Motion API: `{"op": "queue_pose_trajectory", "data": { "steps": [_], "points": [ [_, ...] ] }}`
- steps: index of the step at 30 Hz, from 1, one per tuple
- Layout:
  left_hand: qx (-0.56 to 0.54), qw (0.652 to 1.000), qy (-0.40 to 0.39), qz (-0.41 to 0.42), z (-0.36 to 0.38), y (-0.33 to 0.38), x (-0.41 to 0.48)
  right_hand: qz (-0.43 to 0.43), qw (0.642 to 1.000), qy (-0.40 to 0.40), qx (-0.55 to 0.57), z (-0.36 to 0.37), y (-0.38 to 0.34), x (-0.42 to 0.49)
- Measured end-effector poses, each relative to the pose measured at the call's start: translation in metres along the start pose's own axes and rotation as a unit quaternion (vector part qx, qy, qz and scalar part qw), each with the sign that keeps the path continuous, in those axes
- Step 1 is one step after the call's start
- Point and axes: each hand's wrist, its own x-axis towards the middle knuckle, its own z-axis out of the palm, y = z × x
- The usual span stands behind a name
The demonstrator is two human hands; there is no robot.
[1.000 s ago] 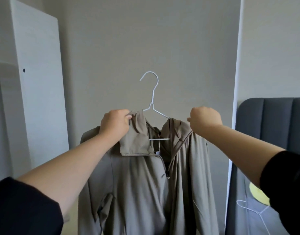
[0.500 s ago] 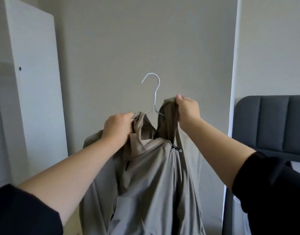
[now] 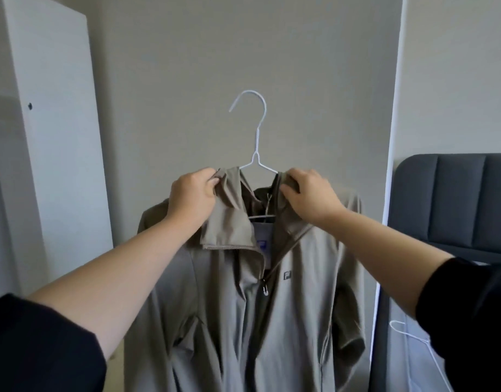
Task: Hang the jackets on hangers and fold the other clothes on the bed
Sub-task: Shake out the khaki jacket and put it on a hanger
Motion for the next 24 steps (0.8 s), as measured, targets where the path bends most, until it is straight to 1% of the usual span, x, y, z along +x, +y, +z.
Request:
{"op": "queue_pose_trajectory", "data": {
  "steps": [1, 2, 4, 6, 7, 8, 9, 10, 11, 12, 14, 16, 18, 20, 22, 24],
  "points": [
    [-0.005, 1.0, -0.017, 0.005, 0.001, 0.001, 0.0, 0.022, 0.999, -0.05, 0.002, 0.001, 0.001, 0.003],
    [-0.013, 0.999, -0.043, 0.008, 0.003, 0.001, 0.0, 0.045, 0.997, -0.068, 0.019, 0.002, 0.005, 0.004],
    [-0.008, 0.993, -0.115, 0.028, 0.008, -0.001, -0.002, 0.086, 0.994, -0.04, 0.047, 0.004, 0.012, 0.001],
    [0.08, 0.977, -0.178, 0.085, 0.006, -0.007, -0.003, 0.112, 0.993, 0.009, 0.047, 0.009, 0.019, -0.009],
    [0.126, 0.966, -0.19, 0.12, 0.003, -0.008, -0.003, 0.124, 0.991, 0.031, 0.046, 0.011, 0.023, -0.013],
    [0.183, 0.954, -0.186, 0.146, 0.001, -0.012, -0.002, 0.137, 0.988, 0.049, 0.043, 0.012, 0.026, -0.016],
    [0.2, 0.955, -0.166, 0.142, -0.002, -0.014, -0.002, 0.144, 0.987, 0.065, 0.041, 0.013, 0.029, -0.018],
    [0.194, 0.963, -0.152, 0.112, -0.005, -0.014, -0.001, 0.149, 0.985, 0.078, 0.045, 0.012, 0.031, -0.02],
    [0.157, 0.972, -0.153, 0.081, -0.005, -0.014, -0.001, 0.152, 0.983, 0.09, 0.051, 0.012, 0.033, -0.02],
    [0.118, 0.975, -0.179, 0.055, -0.002, -0.012, -0.001, 0.152, 0.982, 0.097, 0.056, 0.012, 0.034, -0.02],
    [0.077, 0.961, -0.266, 0.007, 0.008, -0.009, -0.001, 0.14, 0.983, 0.102, 0.06, 0.011, 0.033, -0.022],
    [0.078, 0.953, -0.293, 0.002, 0.012, -0.005, -0.001, 0.118, 0.986, 0.095, 0.065, 0.011, 0.034, -0.023],
    [0.073, 0.957, -0.281, 0.012, 0.015, -0.003, -0.003, 0.092, 0.99, 0.075, 0.071, 0.009, 0.038, -0.025],
    [0.064, 0.972, -0.226, 0.016, 0.018, -0.002, -0.008, 0.059, 0.995, 0.052, 0.062, 0.006, 0.045, -0.028],
    [0.069, 0.984, -0.167, 0.003, 0.021, -0.001, -0.014, 0.036, 0.999, 0.023, -0.021, 0.005, 0.058, -0.03],
    [0.075, 0.989, -0.123, -0.014, 0.023, 0.0, -0.02, 0.074, 0.989, -0.051, -0.116, 0.002, 0.075, -0.032]
  ]
}}
